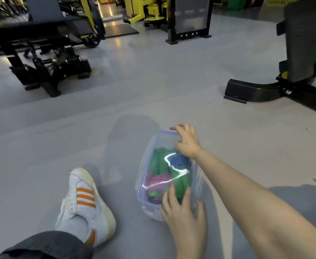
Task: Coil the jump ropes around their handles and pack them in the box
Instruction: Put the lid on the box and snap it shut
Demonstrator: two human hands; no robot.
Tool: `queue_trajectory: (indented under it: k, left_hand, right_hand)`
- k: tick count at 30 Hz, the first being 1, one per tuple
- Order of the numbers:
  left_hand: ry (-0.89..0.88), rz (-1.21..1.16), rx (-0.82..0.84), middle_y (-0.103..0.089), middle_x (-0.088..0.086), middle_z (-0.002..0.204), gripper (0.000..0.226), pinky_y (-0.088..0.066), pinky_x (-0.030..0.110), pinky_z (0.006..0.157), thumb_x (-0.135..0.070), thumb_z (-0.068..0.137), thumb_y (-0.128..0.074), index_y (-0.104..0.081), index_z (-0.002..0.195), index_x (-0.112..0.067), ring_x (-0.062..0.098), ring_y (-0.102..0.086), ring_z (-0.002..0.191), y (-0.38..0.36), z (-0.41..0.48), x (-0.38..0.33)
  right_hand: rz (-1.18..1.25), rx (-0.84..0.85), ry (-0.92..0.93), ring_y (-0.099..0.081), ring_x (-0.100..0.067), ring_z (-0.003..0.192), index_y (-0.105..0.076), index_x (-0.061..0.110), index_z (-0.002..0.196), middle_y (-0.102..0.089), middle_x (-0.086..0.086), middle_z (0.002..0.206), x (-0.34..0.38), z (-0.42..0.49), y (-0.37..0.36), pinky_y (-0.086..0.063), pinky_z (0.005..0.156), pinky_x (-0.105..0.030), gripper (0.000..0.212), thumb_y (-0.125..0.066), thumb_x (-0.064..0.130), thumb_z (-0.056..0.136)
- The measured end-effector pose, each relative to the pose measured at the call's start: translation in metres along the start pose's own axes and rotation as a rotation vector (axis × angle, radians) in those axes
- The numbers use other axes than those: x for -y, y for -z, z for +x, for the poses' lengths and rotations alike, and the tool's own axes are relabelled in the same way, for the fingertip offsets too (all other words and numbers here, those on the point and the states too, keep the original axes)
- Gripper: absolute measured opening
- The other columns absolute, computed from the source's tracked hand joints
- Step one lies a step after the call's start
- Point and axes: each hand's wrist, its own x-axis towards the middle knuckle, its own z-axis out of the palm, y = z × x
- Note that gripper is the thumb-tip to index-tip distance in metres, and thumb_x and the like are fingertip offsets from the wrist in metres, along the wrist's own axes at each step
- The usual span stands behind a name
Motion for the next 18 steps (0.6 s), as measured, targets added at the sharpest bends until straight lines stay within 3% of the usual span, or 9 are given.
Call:
queue_trajectory:
  k: [3,6,8,9,11,14,18]
  left_hand:
    - [-0.024,0.073,0.017,-0.068,0.011,0.111,0.04,-0.026,0.042,0.102,-0.035,0.069,-0.047,-0.076,0.092,-0.021,0.023,-0.046,0.106,-0.004,0.004,0.01]
    - [-0.019,0.174,0.008,-0.067,0.012,0.114,0.045,-0.012,0.044,0.11,-0.031,0.068,-0.043,-0.076,0.096,-0.019,0.022,-0.046,0.111,-0.004,0.009,0.03]
    - [0.125,0.222,-0.002,-0.061,0.017,0.124,0.048,-0.021,0.062,0.104,-0.036,0.071,-0.043,-0.073,0.105,-0.019,0.027,-0.041,0.119,-0.004,0.007,0.038]
    - [0.213,0.199,0.015,-0.056,0.019,0.129,0.051,-0.031,0.07,0.093,-0.04,0.073,-0.044,-0.07,0.111,-0.018,0.029,-0.038,0.122,-0.003,0.007,0.037]
    - [0.296,0.112,0.058,-0.053,0.023,0.13,0.056,-0.042,0.068,0.079,-0.041,0.074,-0.045,-0.068,0.114,-0.011,0.034,-0.034,0.124,-0.003,0.01,0.031]
    - [0.295,0.041,0.023,-0.056,0.023,0.128,0.058,-0.044,0.065,0.089,-0.045,0.074,-0.048,-0.07,0.11,-0.005,0.035,-0.032,0.125,-0.004,0.017,0.029]
    - [0.05,-0.033,0.056,-0.054,0.014,0.134,0.059,-0.033,0.052,0.102,-0.052,0.076,-0.052,-0.068,0.116,-0.011,0.028,-0.03,0.132,-0.011,0.025,0.043]
  right_hand:
    - [-0.208,0.258,0.053,-0.002,-0.026,0.145,-0.026,0.021,0.147,-0.008,-0.007,0.158,-0.005,0.001,-0.036,0.001,0.116,-0.042,0.055,-0.038,0.012,0.094]
    - [-0.241,0.36,0.082,0.004,-0.022,0.146,-0.019,0.023,0.149,0.0,-0.004,0.159,-0.015,-0.003,-0.051,0.007,0.115,-0.039,0.048,-0.025,0.02,0.101]
    - [-0.278,0.37,0.087,0.004,-0.024,0.146,-0.017,0.027,0.149,0.002,-0.004,0.159,-0.018,0.0,-0.048,0.006,0.116,-0.038,0.048,-0.027,0.027,0.102]
    - [-0.298,0.375,0.069,0.006,-0.026,0.146,-0.016,0.029,0.149,0.003,-0.005,0.159,-0.02,0.002,-0.045,0.006,0.116,-0.039,0.05,-0.028,0.033,0.101]
    - [-0.334,0.389,0.013,0.005,-0.027,0.146,-0.011,0.033,0.149,0.003,-0.008,0.159,-0.023,0.005,-0.039,0.005,0.116,-0.041,0.055,-0.029,0.043,0.099]
    - [-0.353,0.361,-0.048,-0.007,-0.024,0.144,-0.012,0.035,0.149,-0.009,-0.008,0.158,-0.03,0.0,-0.033,-0.003,0.116,-0.04,0.055,-0.028,0.048,0.098]
    - [-0.337,0.212,-0.271,-0.019,-0.024,0.14,-0.016,0.037,0.148,-0.021,-0.008,0.154,-0.063,-0.024,-0.009,-0.015,0.111,-0.04,0.057,-0.028,0.054,0.096]
